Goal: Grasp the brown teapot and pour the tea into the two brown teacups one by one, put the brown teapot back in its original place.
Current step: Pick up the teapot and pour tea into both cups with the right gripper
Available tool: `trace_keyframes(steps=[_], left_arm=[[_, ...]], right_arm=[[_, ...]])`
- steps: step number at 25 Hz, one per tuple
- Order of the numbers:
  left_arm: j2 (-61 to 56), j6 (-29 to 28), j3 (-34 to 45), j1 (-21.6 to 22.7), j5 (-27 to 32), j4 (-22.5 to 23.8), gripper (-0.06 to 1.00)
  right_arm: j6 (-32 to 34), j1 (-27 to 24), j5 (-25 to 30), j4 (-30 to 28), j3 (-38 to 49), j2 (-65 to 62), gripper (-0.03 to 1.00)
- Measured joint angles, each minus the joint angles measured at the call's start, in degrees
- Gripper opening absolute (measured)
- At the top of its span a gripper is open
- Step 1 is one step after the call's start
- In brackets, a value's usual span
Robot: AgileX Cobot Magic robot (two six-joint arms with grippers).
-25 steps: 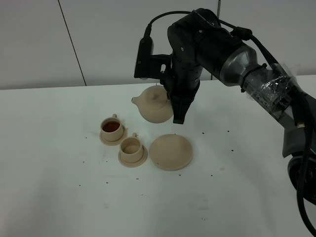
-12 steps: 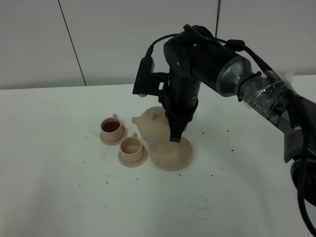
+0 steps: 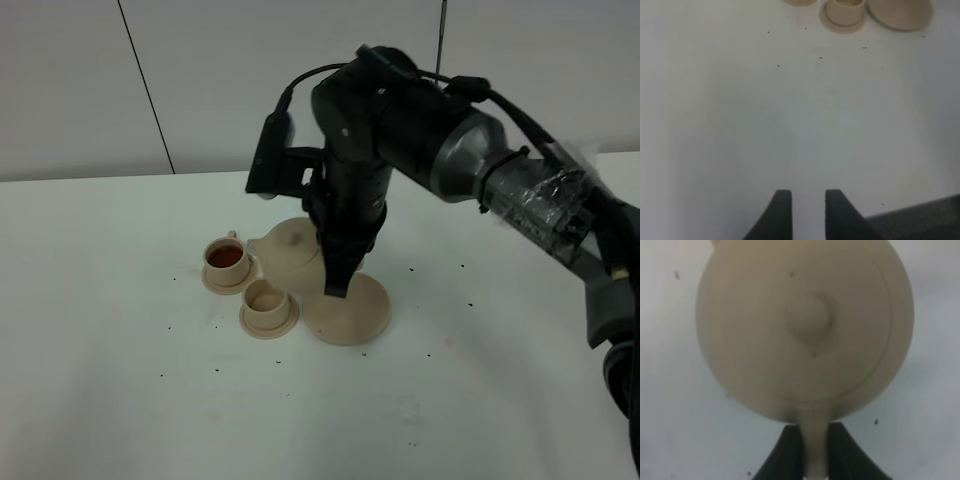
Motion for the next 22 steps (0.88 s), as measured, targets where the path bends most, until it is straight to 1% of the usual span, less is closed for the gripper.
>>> trace_keyframes(steps=[3, 9, 22], left_arm=[[0.0, 0.0, 0.0, 0.0, 0.0, 0.0, 0.24], [0.0, 0.0, 0.0, 0.0, 0.0, 0.0, 0.24], [0.0, 0.0, 0.0, 0.0, 0.0, 0.0, 0.24]], right_arm=[[0.2, 0.6, 0.0, -0.3, 0.0, 0.0, 0.10], [0.7, 0.2, 0.0, -3.7, 0.0, 0.0, 0.10], [0.7, -0.8, 0.0, -3.4, 0.0, 2.8, 0.10]])
